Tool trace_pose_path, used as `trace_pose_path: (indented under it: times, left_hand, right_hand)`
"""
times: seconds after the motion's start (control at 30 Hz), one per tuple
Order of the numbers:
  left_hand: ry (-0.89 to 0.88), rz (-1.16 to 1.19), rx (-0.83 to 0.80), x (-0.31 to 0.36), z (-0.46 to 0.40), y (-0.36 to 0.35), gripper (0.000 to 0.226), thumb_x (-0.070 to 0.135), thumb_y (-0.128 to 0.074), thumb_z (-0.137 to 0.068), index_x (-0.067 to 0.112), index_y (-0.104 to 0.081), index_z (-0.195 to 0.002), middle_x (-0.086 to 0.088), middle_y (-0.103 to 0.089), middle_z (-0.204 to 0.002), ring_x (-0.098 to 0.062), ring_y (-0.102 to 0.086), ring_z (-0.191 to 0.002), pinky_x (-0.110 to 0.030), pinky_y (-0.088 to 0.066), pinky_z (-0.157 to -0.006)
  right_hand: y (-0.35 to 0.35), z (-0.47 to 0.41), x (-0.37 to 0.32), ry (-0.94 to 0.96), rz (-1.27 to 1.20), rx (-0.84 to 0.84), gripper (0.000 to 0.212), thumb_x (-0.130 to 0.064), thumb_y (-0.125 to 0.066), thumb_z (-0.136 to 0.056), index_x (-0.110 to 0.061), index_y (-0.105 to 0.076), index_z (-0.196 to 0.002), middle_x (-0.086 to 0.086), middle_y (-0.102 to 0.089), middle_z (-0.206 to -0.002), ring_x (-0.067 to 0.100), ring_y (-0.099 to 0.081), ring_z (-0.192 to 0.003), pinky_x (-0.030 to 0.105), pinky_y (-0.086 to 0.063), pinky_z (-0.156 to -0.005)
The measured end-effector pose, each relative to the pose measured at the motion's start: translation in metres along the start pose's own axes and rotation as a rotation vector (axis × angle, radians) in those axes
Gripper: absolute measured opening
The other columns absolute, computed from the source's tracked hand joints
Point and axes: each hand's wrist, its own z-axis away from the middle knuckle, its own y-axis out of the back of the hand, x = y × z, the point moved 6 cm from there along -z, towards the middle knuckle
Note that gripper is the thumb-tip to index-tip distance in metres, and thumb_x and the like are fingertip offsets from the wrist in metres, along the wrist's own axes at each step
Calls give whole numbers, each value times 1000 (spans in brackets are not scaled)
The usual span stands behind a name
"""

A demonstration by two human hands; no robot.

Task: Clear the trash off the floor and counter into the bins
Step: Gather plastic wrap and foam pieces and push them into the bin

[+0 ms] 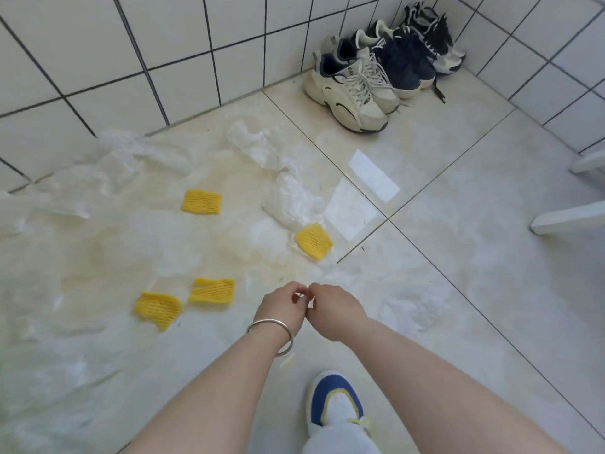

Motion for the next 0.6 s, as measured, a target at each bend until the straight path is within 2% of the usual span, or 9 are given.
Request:
trace_pose_path:
  times: [0.17, 0.27, 0.33, 0.47, 0.53, 0.6]
  left_hand:
    - [16, -99, -97, -7, -18, -21, 33, 21, -48, -90, 28, -57, -121, 0, -63, -117, -21, -59, -108, -30, -47, -96]
    - [0, -126, -77, -1, -38, -25, 37, 21, -50, -89, 28, -54, -126, -1, -58, -123, -20, -57, -112, -30, -45, -98]
    - [-23, -230, -79, -1, -48, -30, 43, 20, -50, -88, 30, -49, -130, -1, -48, -132, -22, -56, -113, -30, -46, -96]
    - [-172, -547, -55, 10, -61, -46, 50, 24, -48, -90, 36, -36, -137, 5, -31, -141, -18, -41, -125, -32, -47, -88]
    - [-260, -650, -62, 21, -65, -59, 51, 30, -48, -91, 37, -32, -139, 6, -25, -146, -19, -33, -129, -33, -47, -88]
    - [-350, -727, -88, 33, -70, -74, 53, 31, -47, -93, 36, -27, -141, 7, -19, -152, -20, -28, -133, -35, -46, -86]
  right_hand:
    - [-26, -20, 37, -105, -127, 23, 31, -26, -44, -93, -22, -54, -122, -1, -57, -122, 19, -55, -112, 29, -44, -85]
    - [-22, -33, 58, -159, -165, 117, 32, -20, -44, -92, -21, -52, -122, -1, -53, -123, 19, -52, -113, 28, -43, -79]
    - [-18, -37, 75, -245, -158, 212, 33, -16, -45, -90, -18, -48, -123, 1, -48, -124, 21, -49, -113, 29, -43, -75]
    - [-13, -36, 110, -482, -111, 350, 48, -13, -48, -84, -22, -40, -130, 4, -36, -131, 25, -39, -118, 33, -42, -76]
    - [-20, -30, 130, -608, -126, 316, 58, -16, -49, -84, -27, -29, -137, 4, -24, -142, 26, -32, -124, 34, -38, -76]
    - [-29, -21, 148, -709, -140, 261, 67, -20, -49, -85, -32, -17, -143, 4, -10, -151, 27, -24, -132, 38, -40, -83]
